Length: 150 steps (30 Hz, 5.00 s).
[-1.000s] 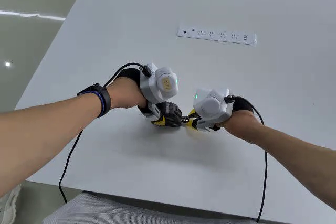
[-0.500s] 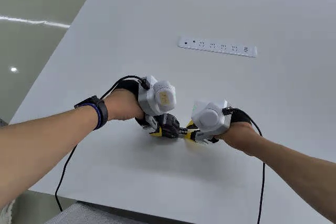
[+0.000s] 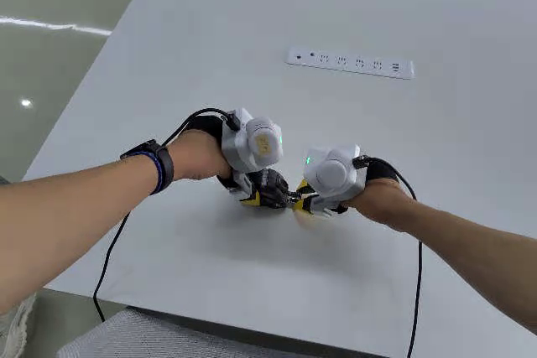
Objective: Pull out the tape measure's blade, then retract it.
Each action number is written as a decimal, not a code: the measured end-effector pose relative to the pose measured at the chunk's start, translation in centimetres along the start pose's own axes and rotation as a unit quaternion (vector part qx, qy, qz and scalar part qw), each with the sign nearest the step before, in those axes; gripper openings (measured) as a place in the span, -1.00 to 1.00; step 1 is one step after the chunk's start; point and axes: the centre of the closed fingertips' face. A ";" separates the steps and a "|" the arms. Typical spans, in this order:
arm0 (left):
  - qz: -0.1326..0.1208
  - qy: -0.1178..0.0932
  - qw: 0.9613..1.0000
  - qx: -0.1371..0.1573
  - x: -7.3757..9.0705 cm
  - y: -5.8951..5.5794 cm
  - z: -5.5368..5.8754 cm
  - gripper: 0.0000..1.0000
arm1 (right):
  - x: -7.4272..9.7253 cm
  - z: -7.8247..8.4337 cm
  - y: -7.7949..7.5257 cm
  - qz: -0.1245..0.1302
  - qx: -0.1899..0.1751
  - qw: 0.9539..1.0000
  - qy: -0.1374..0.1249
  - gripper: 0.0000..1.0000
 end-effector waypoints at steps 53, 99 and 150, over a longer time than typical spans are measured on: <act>0.001 0.022 1.000 0.012 0.3 -0.5 0.0 -0.34 | 5.5 9.8 -0.4 0.035 -0.011 0.999 0.004 -0.74; 0.000 0.043 0.999 0.015 0.0 -0.2 0.1 -0.34 | 8.4 16.1 -1.2 0.054 -0.041 0.997 0.021 -0.74; -0.008 0.050 0.999 0.014 -0.2 0.0 0.0 -0.33 | 10.2 19.3 -1.6 0.050 -0.024 0.997 0.048 -0.72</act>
Point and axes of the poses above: the centre of the closed fingertips' face, and the gripper's own axes: x roughly backward along the fingers, y roughly to its left, z roughly out of its underside, and after that the axes turned 7 degrees about y, right-handed
